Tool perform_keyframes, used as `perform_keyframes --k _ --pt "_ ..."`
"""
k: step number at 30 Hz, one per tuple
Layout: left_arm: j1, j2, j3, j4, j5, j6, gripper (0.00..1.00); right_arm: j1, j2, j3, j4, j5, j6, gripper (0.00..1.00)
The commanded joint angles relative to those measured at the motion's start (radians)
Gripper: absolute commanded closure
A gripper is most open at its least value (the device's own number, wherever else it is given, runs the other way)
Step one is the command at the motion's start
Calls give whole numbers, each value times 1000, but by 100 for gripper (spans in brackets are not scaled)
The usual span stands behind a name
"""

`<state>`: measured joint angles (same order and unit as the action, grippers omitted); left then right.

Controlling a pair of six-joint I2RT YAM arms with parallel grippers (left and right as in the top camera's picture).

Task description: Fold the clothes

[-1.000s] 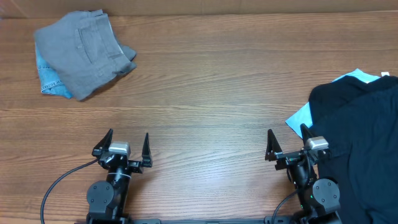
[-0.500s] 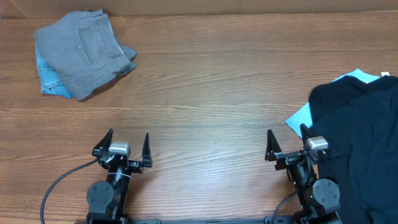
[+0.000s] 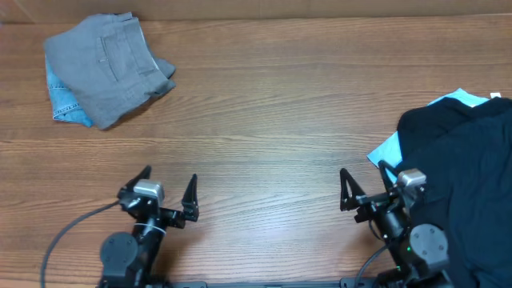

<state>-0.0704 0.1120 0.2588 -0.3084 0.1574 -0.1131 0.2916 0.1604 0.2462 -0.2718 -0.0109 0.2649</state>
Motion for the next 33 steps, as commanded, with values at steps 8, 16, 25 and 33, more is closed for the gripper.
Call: perform_keyframes --k 8,16,25,33 --pt "5 555 594 -352 22 -25 0 -26 711 673 -422 -21 63 0" --pt "5 830 959 -547 166 13 0 -65 1230 1144 -742 -153 16 0" --pt "5 887 1007 -693 248 24 0 -315 1483 1182 -732 40 185 1" --pt "5 895 1009 -739 272 100 0 -496 1716 1181 -637 12 173 15"
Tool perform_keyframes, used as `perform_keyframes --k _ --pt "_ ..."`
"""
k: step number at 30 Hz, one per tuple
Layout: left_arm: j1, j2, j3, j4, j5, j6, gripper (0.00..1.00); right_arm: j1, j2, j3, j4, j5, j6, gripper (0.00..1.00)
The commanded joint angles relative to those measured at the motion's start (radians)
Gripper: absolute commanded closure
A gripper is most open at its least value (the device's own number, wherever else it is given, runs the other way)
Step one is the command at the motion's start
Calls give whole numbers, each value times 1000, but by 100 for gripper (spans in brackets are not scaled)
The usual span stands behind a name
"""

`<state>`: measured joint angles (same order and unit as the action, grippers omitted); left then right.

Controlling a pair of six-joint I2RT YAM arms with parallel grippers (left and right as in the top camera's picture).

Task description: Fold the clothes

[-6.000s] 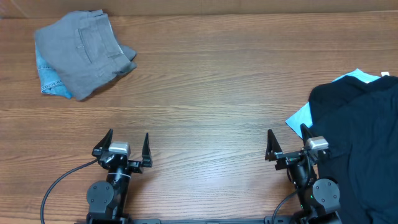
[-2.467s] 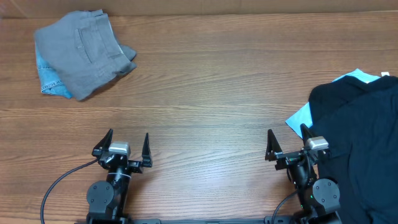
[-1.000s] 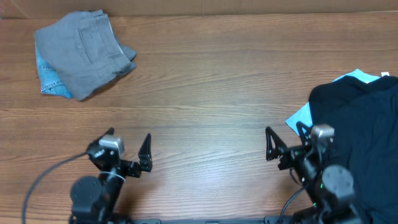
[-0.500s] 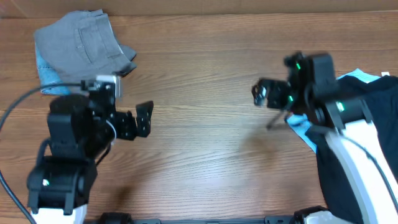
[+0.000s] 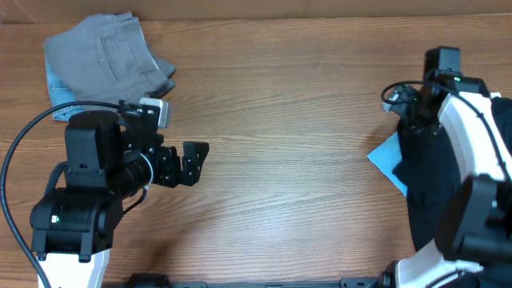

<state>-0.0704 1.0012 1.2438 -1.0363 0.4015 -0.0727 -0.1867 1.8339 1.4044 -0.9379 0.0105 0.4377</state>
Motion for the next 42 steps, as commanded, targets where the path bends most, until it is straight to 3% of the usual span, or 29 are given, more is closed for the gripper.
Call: perform_keyframes --k 1,9,15,17,18,19,32,39,41,42 --pt "5 10 23 -14 22 59 0 -20 60 23 44 -8 -6 20" --pt "5 39 23 -37 13 59 0 -16 185 23 140 60 -52 32" --pt "5 39 23 -40 10 58 0 -16 214 22 172 88 -52 48" --pt "5 39 23 -41 10 58 0 -16 216 22 178 118 -52 58" --pt "5 39 23 -42 10 58 0 -16 215 22 178 134 -53 70" --pt "5 39 23 -44 10 58 0 -19 212 25 171 148 -53 96" --pt "5 38 52 -62 8 59 0 -52 -34 331 -58 158 -106 96" --pt "5 38 225 -64 -19 58 0 140 -188 433 -115 22 -234 95" --pt "5 37 276 -72 -54 58 0 208 -199 433 -128 99 -233 81" --pt "5 37 293 -79 -62 58 0 233 -199 432 -137 145 -232 59"
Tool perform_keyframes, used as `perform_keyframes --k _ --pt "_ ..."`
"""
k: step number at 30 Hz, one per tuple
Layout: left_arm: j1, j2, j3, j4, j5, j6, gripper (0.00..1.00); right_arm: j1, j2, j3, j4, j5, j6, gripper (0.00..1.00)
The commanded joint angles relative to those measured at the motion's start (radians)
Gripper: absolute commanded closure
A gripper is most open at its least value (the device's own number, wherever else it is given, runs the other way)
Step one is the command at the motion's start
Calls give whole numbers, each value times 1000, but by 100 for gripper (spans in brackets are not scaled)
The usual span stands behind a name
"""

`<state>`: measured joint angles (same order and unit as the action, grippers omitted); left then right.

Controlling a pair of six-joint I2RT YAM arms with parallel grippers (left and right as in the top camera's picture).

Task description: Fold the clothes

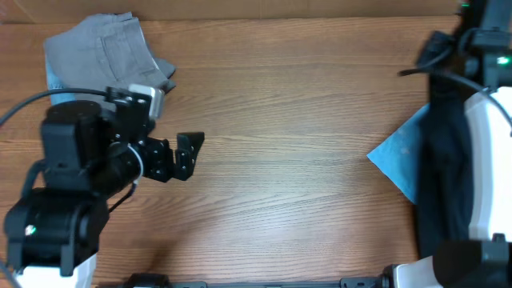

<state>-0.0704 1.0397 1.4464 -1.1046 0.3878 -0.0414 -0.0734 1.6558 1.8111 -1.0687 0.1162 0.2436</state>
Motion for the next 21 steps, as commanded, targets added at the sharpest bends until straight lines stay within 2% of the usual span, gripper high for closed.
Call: perform_keyframes --k 1,2,5,11,14,20,21 --pt "5 -1 106 -19 -51 27 0 135 -17 21 -12 74 -32 33" --pt "5 -2 114 -24 -51 27 0 144 -12 15 -17 101 -22 25" --pt "5 -2 116 -41 -52 27 0 138 5 -10 -19 111 -4 12" --pt "5 1 116 -99 -90 28 0 11 63 -24 -86 106 74 10" --pt "5 1 116 -111 -107 27 0 -100 116 -25 -124 43 104 20" --pt "5 2 116 -111 -107 27 0 -301 254 -25 -179 -208 104 38" --pt "5 3 116 -111 -107 27 0 -317 274 -25 -187 -236 95 39"
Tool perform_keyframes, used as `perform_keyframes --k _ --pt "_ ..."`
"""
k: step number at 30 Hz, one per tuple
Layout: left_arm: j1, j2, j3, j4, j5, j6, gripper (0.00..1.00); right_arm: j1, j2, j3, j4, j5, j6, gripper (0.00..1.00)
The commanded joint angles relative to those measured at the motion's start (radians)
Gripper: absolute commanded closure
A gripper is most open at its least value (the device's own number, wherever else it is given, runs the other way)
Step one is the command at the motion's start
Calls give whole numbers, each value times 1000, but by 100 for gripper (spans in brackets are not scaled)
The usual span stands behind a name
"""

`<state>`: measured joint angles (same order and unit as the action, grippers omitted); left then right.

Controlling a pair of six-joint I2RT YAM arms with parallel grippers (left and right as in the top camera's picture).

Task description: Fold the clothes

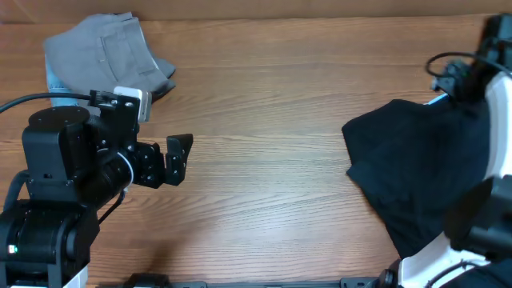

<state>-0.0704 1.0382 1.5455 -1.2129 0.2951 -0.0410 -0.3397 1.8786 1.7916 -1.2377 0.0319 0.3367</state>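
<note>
A black garment (408, 176) lies spread on the right of the wooden table (272, 96), its left corner reaching toward the middle. My right gripper (450, 80) sits at the garment's far edge and looks shut on the cloth; its fingertips are hard to make out. A sliver of light blue cloth (436, 99) shows beside it. My left gripper (178, 158) hovers open over bare wood at centre left, holding nothing. Folded grey trousers (104, 56) rest at the far left.
A light blue garment edge (53, 82) peeks from under the grey trousers. The left arm's body (64, 184) and its cable (32, 102) cover the near left. The right arm's white links (500, 160) run along the right edge.
The black garment, a narrow strip at the right edge before, now spreads leftward and covers the blue cloth. My right gripper came nearer and left. The left gripper shifted slightly left.
Both arms first rested open at the near edge, black garment piled over blue cloth on the right. Then the left arm rose toward centre left and the right reached the pile's far side. The garment was drawn up narrow, and now lies spread leftward.
</note>
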Motion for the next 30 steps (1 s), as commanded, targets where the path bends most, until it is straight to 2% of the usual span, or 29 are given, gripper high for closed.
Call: perform_keyframes --k 1,3,6,7,11,13,16,24,30 --pt "5 7 17 -2 -14 27 0 -63 73 -6 -26 -186 -24 39" --pt "5 14 17 -2 -14 27 0 -68 113 -6 -31 -247 -86 38" --pt "5 27 17 -2 -13 24 0 -52 164 -6 -24 -238 -86 41" --pt "5 35 17 -2 -14 11 0 -46 183 -6 -17 -223 -78 50" --pt "5 62 17 -7 -13 -8 0 -39 267 -7 17 -144 -18 71" --pt "5 75 17 -15 -13 -8 0 -44 324 -8 28 -118 14 85" --pt "5 90 17 -29 -13 -13 0 -64 391 -8 28 -111 36 96" --pt "5 103 17 -43 -13 -21 0 -192 465 -8 138 -20 121 96" --pt "5 103 17 -43 -13 -65 0 -335 465 37 167 -117 141 96"
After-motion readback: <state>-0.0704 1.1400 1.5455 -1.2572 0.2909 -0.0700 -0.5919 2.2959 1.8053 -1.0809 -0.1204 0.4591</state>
